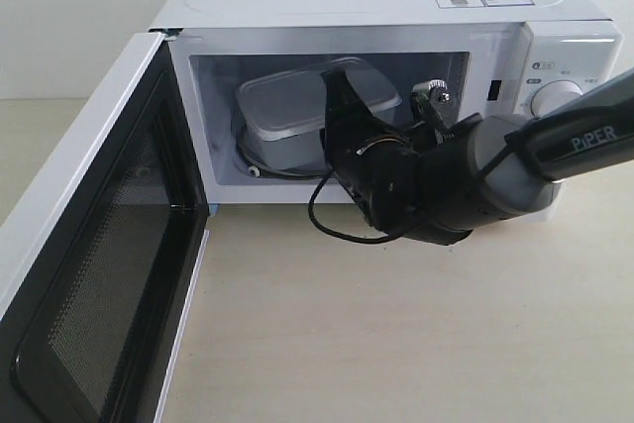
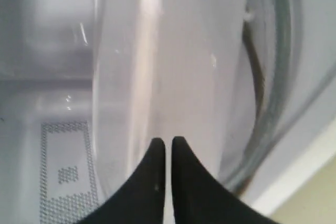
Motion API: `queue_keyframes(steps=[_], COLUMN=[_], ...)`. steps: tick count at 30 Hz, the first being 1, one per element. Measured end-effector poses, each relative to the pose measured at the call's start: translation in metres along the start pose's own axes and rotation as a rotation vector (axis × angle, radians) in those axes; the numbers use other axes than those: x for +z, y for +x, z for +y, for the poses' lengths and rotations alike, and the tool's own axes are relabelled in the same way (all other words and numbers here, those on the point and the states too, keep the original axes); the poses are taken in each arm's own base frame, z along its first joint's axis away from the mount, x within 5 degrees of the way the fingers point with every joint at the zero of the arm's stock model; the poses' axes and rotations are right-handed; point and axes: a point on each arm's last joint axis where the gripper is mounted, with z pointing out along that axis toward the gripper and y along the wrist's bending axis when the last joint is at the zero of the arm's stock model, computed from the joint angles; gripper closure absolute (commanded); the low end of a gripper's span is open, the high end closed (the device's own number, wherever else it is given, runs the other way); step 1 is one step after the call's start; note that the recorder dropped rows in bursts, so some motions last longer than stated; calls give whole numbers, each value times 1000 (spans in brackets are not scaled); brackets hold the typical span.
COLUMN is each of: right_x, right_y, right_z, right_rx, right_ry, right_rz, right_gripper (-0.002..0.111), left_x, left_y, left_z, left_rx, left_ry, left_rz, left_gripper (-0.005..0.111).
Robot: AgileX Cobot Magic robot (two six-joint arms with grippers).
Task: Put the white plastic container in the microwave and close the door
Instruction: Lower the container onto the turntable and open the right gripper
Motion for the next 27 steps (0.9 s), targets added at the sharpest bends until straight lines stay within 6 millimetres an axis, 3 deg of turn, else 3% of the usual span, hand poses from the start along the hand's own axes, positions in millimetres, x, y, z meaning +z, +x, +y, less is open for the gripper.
queue_keyframes(steps=[3, 6, 14, 16, 19, 23, 27], right_x=[-5, -12, -23, -22, -9, 22, 26], right_y=[3, 5, 30, 30, 29, 35, 35], right_z=[2, 2, 1, 1, -2, -7, -7], right_rx=[-23, -169, -1006, -1094, -1108, -1101, -1099], right_ry=[29, 27, -178, -190, -169, -149, -142], right_rz=[48, 105, 389, 372, 315, 254, 242], right_gripper=[108, 108, 108, 108, 108, 108, 108], left_x=[0, 0, 0, 0, 0, 0, 0], left_y=[0, 0, 0, 0, 0, 0, 0], left_z=[0, 0, 0, 0, 0, 0, 0], left_rx=[0, 0, 0, 0, 0, 0, 0], left_ry=[0, 0, 0, 0, 0, 0, 0], left_rz=[0, 0, 0, 0, 0, 0, 0], left_gripper=[102, 102, 102, 102, 102, 102, 102])
